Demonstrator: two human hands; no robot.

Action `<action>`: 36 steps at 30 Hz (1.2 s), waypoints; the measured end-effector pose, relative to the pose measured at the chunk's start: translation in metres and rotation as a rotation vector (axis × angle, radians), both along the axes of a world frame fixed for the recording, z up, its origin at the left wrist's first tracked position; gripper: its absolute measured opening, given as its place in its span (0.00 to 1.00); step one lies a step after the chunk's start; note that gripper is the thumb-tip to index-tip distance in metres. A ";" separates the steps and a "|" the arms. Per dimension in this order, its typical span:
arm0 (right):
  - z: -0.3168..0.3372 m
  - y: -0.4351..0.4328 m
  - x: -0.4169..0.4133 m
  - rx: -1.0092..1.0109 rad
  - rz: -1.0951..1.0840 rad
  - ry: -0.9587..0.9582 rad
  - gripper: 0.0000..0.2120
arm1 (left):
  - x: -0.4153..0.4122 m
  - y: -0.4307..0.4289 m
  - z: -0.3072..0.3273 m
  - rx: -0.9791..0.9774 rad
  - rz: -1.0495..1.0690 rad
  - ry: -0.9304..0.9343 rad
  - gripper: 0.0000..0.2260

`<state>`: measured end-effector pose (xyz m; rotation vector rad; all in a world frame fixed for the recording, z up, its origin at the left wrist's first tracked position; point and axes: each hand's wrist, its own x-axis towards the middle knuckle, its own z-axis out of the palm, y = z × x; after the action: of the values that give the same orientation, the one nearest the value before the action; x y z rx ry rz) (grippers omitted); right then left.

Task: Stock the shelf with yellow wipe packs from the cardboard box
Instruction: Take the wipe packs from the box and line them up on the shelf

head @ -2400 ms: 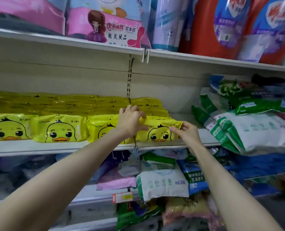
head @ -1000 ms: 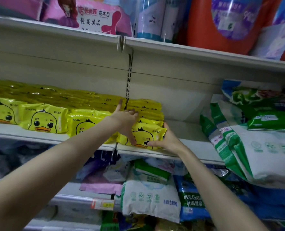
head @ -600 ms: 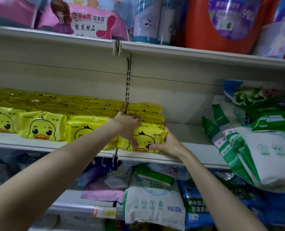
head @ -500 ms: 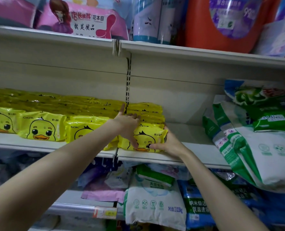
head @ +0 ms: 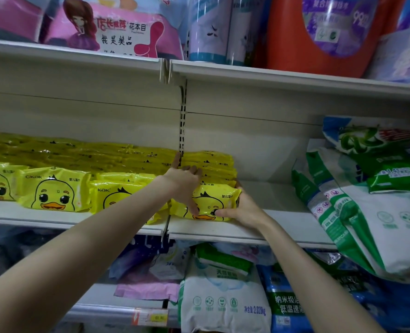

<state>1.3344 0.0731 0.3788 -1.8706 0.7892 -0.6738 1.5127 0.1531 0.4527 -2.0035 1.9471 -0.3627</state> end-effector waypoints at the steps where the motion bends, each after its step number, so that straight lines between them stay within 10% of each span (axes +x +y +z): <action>1: 0.000 -0.001 0.001 -0.001 -0.002 0.008 0.33 | 0.000 -0.001 0.000 0.002 0.000 -0.003 0.55; 23: -0.003 -0.020 0.012 -0.039 0.014 0.004 0.24 | 0.006 -0.022 -0.001 -0.008 0.032 -0.054 0.55; 36: 0.017 0.012 -0.001 -0.296 -0.120 0.100 0.55 | 0.006 -0.013 0.001 -0.005 0.034 0.015 0.55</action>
<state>1.3334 0.0853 0.3961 -2.1501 0.9109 -0.8123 1.5187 0.1406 0.4537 -2.0458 1.9198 -0.3449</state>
